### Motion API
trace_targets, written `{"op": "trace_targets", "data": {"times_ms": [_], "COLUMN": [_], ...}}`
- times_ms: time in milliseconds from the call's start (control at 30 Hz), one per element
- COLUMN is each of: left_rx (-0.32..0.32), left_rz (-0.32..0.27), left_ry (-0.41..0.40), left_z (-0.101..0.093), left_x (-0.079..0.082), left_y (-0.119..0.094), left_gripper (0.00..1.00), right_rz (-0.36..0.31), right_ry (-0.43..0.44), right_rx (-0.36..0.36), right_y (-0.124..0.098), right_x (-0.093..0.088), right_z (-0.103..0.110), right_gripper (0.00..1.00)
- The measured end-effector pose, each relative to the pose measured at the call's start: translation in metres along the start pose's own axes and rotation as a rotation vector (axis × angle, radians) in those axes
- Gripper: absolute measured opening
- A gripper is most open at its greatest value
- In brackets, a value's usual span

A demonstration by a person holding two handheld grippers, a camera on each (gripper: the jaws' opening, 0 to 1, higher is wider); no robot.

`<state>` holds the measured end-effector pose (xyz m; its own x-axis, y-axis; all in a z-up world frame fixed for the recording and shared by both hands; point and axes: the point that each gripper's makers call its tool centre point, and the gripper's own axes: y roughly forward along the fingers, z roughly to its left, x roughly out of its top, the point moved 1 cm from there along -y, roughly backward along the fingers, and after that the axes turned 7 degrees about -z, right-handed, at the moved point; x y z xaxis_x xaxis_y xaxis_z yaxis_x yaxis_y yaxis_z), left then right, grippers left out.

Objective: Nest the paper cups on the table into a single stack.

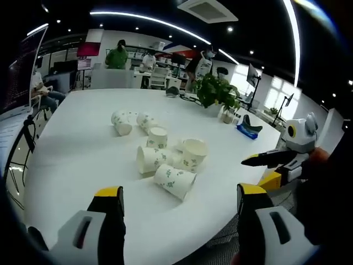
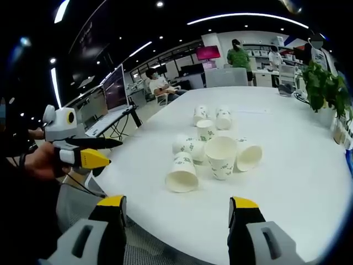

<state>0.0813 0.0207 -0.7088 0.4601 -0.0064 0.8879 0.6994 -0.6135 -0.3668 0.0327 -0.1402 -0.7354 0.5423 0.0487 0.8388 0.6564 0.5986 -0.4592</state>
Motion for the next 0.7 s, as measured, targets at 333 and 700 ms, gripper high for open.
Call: {"op": "trace_targets", "data": {"times_ms": [333, 700], "left_rx": [0.013, 0.01], "left_rz": [0.002, 0.035], "left_ry": [-0.013, -0.02], "left_z": [0.004, 0.002], "left_x": [-0.001, -0.021], "left_y": [-0.001, 0.018], "left_gripper": [0.83, 0.83], "right_rz": [0.002, -0.006], "right_ry": [0.005, 0.006], "right_rx": [-0.005, -0.013], "right_y": [-0.002, -0.003], "right_x": [-0.001, -0.001], "right_z": [0.001, -0.005], "right_gripper": [0.76, 0.76]}}
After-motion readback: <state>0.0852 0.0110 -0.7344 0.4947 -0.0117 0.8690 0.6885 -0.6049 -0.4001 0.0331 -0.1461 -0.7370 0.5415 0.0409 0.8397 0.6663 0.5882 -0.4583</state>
